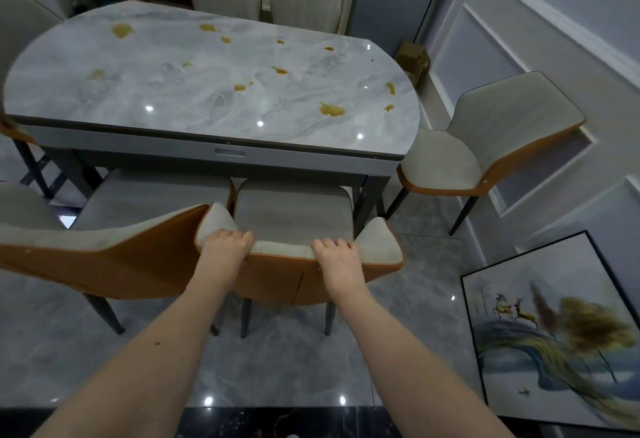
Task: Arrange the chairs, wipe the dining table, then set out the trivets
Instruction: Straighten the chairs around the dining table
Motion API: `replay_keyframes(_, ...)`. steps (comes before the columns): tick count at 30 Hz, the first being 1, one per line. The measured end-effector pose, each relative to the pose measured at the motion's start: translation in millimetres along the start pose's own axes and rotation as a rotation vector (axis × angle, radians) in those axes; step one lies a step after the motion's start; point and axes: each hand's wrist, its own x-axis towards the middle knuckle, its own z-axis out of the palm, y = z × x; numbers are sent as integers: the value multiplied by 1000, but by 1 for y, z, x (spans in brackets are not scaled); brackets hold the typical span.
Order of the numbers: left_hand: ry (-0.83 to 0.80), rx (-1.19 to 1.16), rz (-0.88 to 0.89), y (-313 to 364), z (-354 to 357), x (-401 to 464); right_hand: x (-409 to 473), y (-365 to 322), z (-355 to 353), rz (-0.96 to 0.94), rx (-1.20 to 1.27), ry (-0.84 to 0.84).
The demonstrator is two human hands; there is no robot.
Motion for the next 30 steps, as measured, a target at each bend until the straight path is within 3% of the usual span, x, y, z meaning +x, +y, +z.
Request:
replay_keyframes(15,33,-70,27,-11,-7,26,28,-4,-1,83,0,43)
replay_keyframes(20,-146,-53,55,-8,-23,31,26,-5,-12,103,15,-9)
replay_keyframes(25,-233,-116,157,31,-47,37,6,9,-17,88,-11,23)
replay_keyframes(30,-153,-192,304,105,-84,49,-14,63,-30,212,-2,41)
